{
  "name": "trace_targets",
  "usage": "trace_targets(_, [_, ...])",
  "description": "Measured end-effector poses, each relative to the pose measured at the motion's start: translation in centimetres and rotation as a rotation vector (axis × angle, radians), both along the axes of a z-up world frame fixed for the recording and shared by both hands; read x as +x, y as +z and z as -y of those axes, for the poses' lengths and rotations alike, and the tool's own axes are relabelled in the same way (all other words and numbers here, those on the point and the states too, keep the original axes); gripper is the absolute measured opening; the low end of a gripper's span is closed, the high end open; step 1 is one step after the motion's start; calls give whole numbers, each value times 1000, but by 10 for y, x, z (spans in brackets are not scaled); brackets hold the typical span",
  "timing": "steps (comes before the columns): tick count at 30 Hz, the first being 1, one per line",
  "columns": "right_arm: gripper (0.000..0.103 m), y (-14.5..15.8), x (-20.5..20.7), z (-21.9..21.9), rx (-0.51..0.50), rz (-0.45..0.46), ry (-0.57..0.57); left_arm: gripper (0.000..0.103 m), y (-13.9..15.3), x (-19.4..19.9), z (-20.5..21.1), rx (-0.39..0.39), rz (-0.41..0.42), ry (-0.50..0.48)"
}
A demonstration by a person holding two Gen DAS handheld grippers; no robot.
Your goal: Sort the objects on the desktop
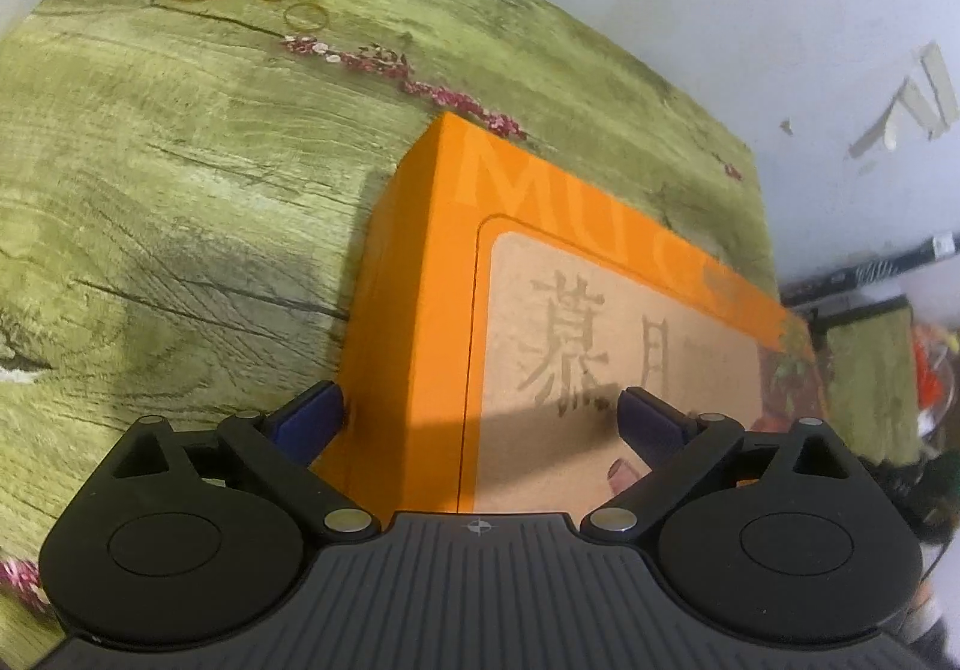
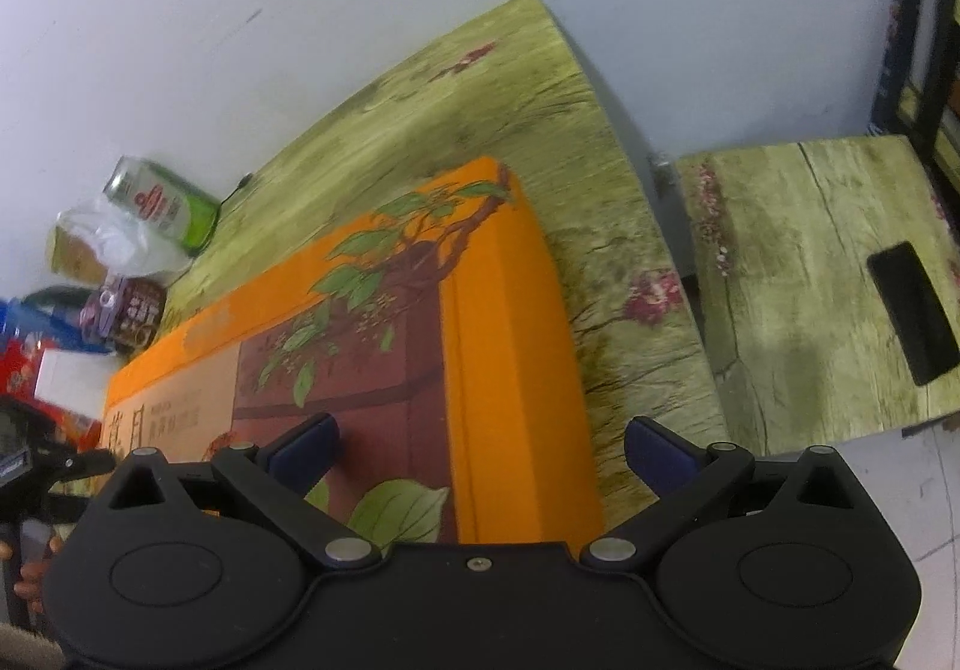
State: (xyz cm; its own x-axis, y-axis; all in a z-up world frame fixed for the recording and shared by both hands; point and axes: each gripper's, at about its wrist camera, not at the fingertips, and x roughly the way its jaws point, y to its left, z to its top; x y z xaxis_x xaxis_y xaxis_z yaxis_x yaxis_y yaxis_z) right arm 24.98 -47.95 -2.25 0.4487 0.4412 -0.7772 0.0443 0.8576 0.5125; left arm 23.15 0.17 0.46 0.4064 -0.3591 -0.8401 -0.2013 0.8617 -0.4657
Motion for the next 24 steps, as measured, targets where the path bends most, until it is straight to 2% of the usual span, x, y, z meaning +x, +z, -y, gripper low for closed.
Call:
trace_targets(4, [95,3,-1,-6,-5,28,50,97,0,-2,0,7,15,-11])
trace_targets(16, [94,7,-4,-9,-12,72,68,91,5,-5,4,45,42,-12])
trace_targets(22, [96,5,-2,-8,-3,41,65,92,6,-4,6,67,39,-13])
trace_targets(24, [100,3,-2,-8,8,16,81,96,4,-4,7,69,33,-20])
